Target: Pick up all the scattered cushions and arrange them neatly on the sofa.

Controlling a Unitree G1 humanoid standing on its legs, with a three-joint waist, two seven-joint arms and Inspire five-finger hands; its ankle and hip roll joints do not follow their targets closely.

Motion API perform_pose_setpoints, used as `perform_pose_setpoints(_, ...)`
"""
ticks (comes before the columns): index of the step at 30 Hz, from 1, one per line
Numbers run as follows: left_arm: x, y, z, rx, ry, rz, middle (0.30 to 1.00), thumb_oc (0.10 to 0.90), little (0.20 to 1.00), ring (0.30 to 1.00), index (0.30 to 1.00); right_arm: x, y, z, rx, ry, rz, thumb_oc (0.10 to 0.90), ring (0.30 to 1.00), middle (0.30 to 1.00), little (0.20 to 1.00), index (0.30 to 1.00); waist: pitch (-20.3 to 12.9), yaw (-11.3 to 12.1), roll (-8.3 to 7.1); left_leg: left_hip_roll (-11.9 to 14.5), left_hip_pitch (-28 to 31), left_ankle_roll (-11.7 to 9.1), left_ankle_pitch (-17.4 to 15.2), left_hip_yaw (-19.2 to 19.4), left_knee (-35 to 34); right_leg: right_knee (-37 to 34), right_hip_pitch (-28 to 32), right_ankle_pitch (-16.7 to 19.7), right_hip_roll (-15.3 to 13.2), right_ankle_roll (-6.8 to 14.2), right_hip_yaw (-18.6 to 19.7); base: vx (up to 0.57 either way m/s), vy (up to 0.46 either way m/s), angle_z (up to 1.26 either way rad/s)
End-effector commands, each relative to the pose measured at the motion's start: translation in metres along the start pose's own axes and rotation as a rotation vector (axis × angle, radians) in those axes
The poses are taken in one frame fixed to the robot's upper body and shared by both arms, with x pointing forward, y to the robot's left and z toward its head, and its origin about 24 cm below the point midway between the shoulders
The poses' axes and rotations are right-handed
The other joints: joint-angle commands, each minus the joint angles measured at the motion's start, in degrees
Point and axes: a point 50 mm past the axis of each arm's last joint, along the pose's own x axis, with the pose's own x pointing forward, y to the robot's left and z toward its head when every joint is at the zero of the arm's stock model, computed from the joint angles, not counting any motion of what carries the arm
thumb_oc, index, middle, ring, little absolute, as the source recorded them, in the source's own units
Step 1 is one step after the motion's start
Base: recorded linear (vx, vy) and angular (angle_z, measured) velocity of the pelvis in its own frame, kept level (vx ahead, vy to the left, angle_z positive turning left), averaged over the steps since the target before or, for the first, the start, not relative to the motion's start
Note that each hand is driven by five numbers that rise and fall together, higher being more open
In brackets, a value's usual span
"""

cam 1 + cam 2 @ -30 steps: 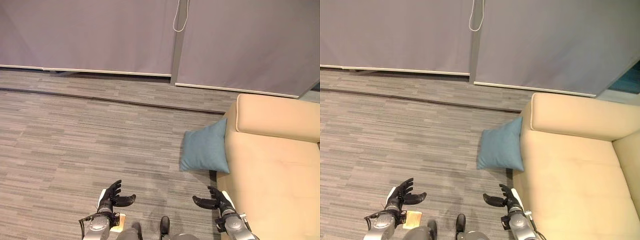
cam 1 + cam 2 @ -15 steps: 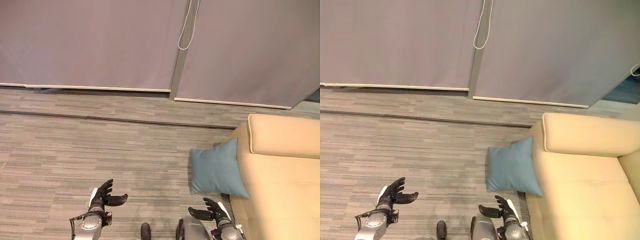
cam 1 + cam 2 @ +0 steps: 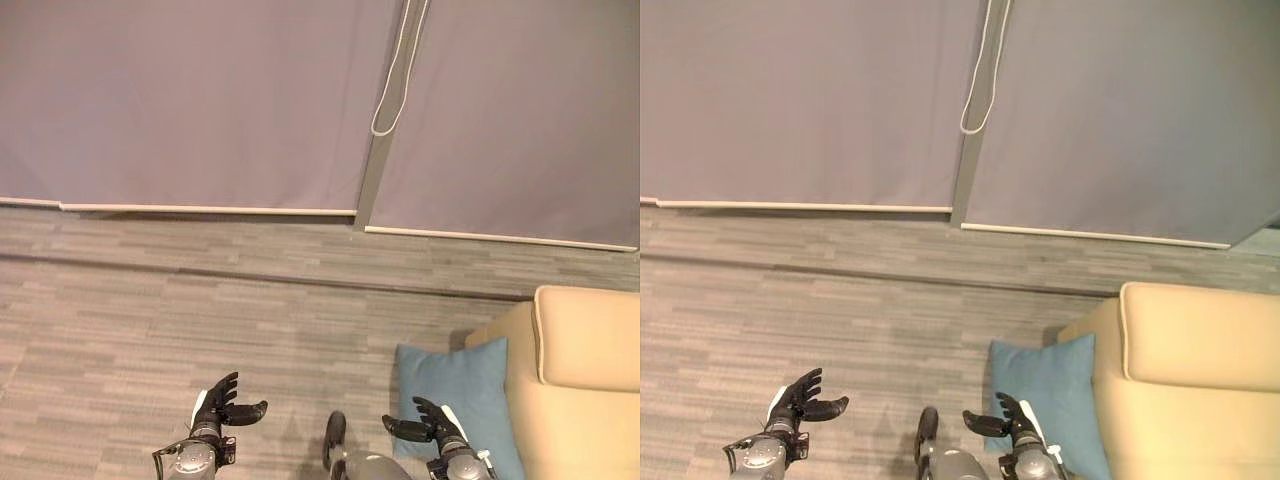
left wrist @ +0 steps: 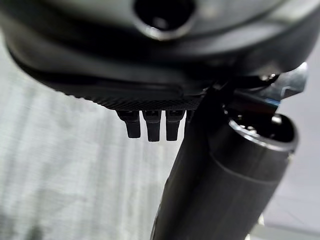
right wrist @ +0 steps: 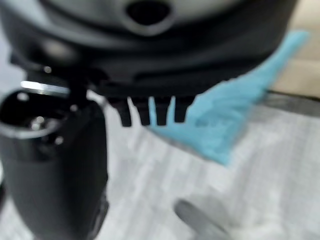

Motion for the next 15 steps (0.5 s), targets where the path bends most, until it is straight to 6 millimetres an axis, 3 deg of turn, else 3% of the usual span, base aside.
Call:
perform_pose_setpoints(1, 0.005, 0.004, 0.028, 0.024, -0.121, -0.017, 0.900, 0.800, 0.900, 0.900, 0.900, 0.002, -0.021, 0.003, -0.013, -0.033, -0.068, 0.800, 0.900, 0.900, 0.900, 0.900, -1.66, -0.04, -3.32, 1.09, -3.36, 2.77, 2.16, 1.00, -11.97, 2.76, 2.59, -5.48, -3.92, 12.74, 2.11, 0.12, 0.028, -0.70)
perform_pose_setpoints(3, 0.006, 0.002, 0.029, 0.021, -0.124, -0.017, 0.900, 0.800, 0.900, 0.900, 0.900, 0.003, -0.023, 0.006, -0.026, -0.040, -0.074, 0.800, 0.900, 0.900, 0.900, 0.900, -1.72, 0.99, -3.61, 0.36, -3.70, 3.50, 0.46, -0.70, -17.62, 2.25, 4.07, -6.24, -3.82, 13.36, 3.98, 0.16, 0.057, -0.95)
perform_pose_setpoints(6, 0.006, 0.000, 0.031, 0.007, -0.130, -0.012, 0.900, 0.800, 0.900, 0.900, 0.900, 0.005, -0.024, 0.010, -0.055, -0.048, -0.075, 0.800, 0.900, 0.900, 0.900, 0.900, -1.61, 2.74, -2.78, -2.06, -3.74, 2.89, 2.94, -8.59, -26.08, 2.04, 5.57, -6.80, -2.31, 13.52, 7.69, 0.14, 0.068, -0.74)
perform_pose_setpoints(7, 0.006, 0.000, 0.031, 0.002, -0.134, -0.007, 0.900, 0.800, 0.900, 0.900, 0.900, 0.006, -0.024, 0.012, -0.064, -0.052, -0.076, 0.800, 0.900, 0.900, 0.900, 0.900, -1.67, 3.07, -2.66, -3.02, -4.07, 2.86, 3.83, -11.55, -26.95, 2.36, 5.59, -6.74, -2.09, 13.46, 8.98, 0.09, 0.038, -1.18)
perform_pose_setpoints(8, 0.006, 0.000, 0.031, 0.002, -0.134, -0.007, 0.900, 0.800, 0.900, 0.900, 0.900, 0.006, -0.024, 0.012, -0.064, -0.052, -0.076, 0.800, 0.900, 0.900, 0.900, 0.900, -1.64, 3.08, -2.67, -3.02, -4.03, 2.86, 3.83, -11.55, -26.97, 2.36, 5.63, -6.74, -2.09, 13.46, 8.98, 0.09, 0.078, -1.39)
perform_pose_setpoints(9, 0.006, -0.002, 0.029, -0.003, -0.127, -0.012, 0.900, 0.800, 0.900, 0.900, 0.900, 0.006, -0.025, 0.013, -0.068, -0.052, -0.073, 0.800, 0.900, 0.900, 0.900, 0.900, -2.16, 3.22, -2.29, -4.21, -3.93, 2.91, 4.09, -14.76, -27.38, 2.64, 5.98, -6.93, -1.64, 13.56, 11.10, 0.10, 0.101, -1.09)
perform_pose_setpoints(15, 0.003, 0.000, 0.015, 0.026, -0.079, -0.023, 0.900, 0.800, 0.900, 0.900, 0.900, 0.006, -0.018, 0.013, -0.067, -0.048, -0.048, 0.800, 0.900, 0.900, 0.900, 0.900, -4.10, 2.27, -0.51, -3.60, -0.05, 4.79, 4.58, -12.12, -32.75, 4.90, 4.53, -7.03, -1.44, 14.56, 15.76, 0.08, 0.141, -0.82)
